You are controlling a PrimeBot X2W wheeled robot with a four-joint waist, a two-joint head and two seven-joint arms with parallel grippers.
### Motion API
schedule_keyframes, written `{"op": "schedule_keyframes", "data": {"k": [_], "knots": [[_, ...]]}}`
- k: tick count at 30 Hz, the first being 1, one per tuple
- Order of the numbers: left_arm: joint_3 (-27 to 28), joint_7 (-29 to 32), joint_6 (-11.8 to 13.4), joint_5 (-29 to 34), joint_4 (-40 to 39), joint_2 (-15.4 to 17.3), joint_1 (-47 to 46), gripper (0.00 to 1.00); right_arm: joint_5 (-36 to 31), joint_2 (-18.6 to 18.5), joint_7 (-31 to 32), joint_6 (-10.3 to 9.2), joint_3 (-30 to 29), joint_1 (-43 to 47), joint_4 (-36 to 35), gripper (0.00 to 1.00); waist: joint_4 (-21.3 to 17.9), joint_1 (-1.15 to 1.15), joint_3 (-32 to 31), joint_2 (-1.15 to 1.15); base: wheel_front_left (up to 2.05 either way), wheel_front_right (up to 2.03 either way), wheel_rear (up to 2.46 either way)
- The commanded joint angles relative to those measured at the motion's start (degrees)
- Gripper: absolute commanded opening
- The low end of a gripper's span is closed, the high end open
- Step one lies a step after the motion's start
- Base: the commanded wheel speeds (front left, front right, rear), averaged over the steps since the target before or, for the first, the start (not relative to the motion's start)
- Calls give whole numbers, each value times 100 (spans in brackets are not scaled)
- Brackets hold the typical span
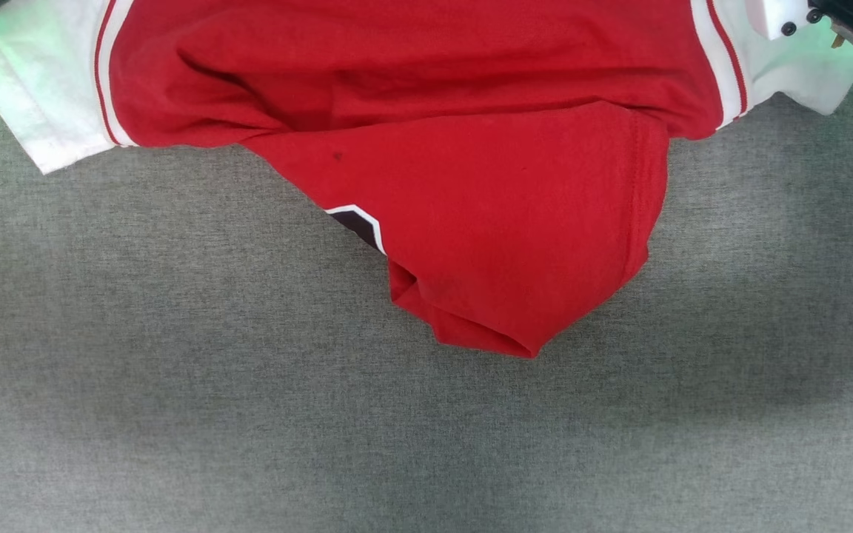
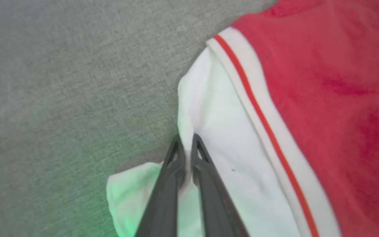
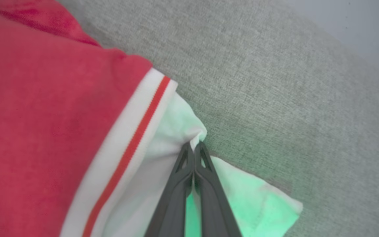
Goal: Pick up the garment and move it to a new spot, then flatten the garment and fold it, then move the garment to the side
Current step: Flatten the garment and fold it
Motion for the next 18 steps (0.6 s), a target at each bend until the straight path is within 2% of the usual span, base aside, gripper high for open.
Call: {"op": "schedule_keyframes", "data": {"k": [1, 9, 13, 18], "knots": [[-208, 26, -11, -25, 14, -129, 365, 0, 30, 11, -11, -2, 73, 358, 328, 0, -14, 0, -34, -1, 0, 0, 0], [-113, -1063, -5, -46, 230, -253, 187, 0, 133, 122, -969, -3, -466, 134, 152, 0, -44, 0, -379, -1, 0, 0, 0], [5, -1795, -5, -136, 353, -330, 5, 0, -44, 235, -1564, -3, -899, -114, 207, 0, -75, 0, -563, -1, 0, 0, 0], [440, -2758, -5, -449, 735, -566, -295, 0, -508, 520, -2388, -3, -1607, -641, 430, 0, -137, 0, -774, -1, 0, 0, 0]]}}
